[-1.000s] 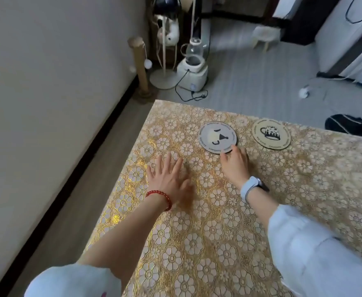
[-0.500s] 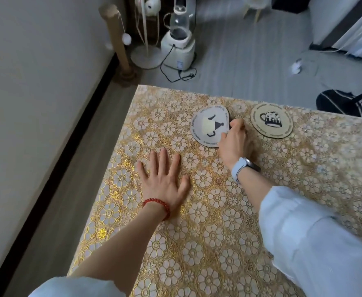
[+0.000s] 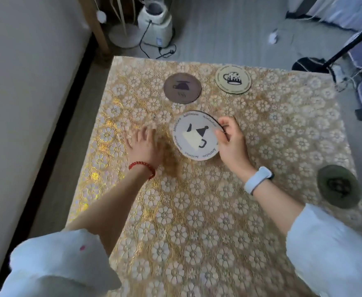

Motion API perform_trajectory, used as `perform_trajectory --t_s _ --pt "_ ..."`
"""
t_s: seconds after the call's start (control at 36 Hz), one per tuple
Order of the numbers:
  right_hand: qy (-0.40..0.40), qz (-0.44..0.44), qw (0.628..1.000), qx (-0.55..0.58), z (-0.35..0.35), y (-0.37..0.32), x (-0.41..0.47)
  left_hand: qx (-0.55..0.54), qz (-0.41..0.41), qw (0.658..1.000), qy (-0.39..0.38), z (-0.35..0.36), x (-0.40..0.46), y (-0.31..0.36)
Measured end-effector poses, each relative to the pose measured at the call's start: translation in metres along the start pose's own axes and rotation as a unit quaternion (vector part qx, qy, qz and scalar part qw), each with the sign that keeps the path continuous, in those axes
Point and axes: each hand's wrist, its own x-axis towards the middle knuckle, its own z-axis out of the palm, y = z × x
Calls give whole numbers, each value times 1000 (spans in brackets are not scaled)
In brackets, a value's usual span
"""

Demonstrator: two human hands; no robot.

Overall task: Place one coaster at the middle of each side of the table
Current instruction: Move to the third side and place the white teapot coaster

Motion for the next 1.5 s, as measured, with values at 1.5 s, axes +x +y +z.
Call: perform_trajectory --t_s 1.5 --pt "-197 46 959 -201 -74 96 -322 94 90 977 -170 82 -389 -10"
